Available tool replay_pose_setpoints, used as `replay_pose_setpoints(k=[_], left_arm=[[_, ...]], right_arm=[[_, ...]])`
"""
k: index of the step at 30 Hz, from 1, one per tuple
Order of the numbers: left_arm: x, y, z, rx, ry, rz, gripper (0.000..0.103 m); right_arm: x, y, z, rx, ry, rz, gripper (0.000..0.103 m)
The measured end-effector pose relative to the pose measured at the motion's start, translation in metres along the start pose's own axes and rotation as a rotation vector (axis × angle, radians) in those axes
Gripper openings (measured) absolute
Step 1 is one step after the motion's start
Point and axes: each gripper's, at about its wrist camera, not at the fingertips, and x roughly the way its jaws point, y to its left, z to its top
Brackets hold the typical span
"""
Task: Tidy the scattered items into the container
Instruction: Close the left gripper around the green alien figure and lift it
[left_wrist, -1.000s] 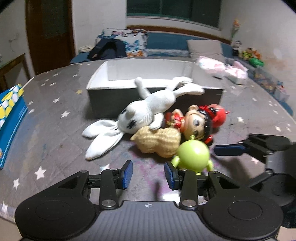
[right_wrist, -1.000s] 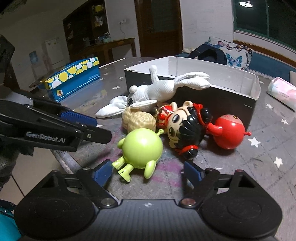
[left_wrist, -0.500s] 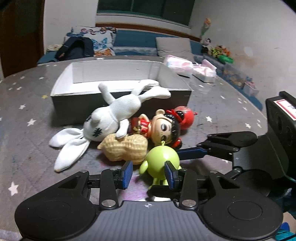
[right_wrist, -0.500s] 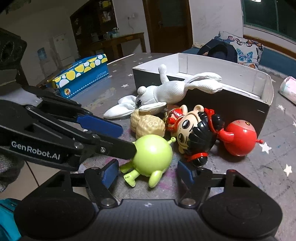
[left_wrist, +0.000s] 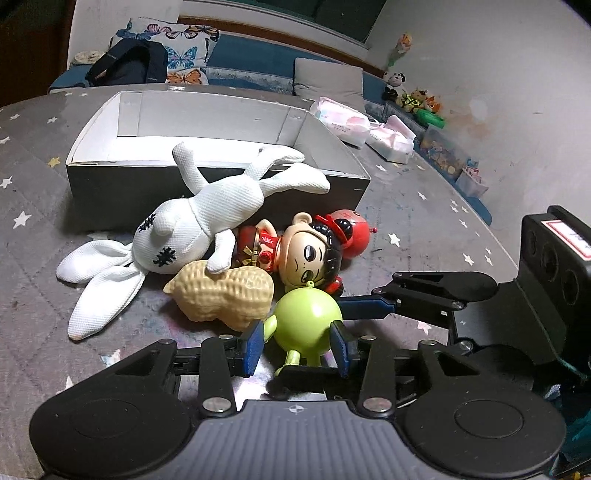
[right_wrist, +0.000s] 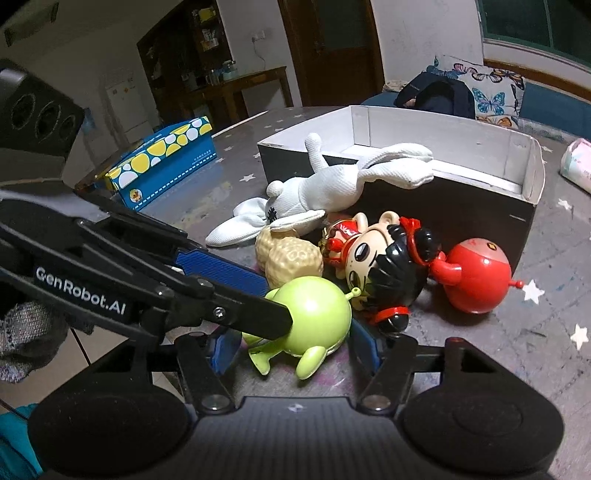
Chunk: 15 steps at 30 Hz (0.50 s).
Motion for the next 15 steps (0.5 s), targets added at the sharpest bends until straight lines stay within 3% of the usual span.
replay_pose_setpoints(k=[9, 15], left_arm=[[-0.002, 0.0, -0.001, -0.019, 0.012, -0.034, 0.04], [-0.009, -0.008, 0.005, 0.007, -0.022, -0.045, 0.04]], right_arm=[[-0.001, 0.002, 0.0, -0.006, -0.017, 0.015, 0.065], [-0.017, 0.006, 0.005, -0.027, -0.052, -0.012, 0.065]])
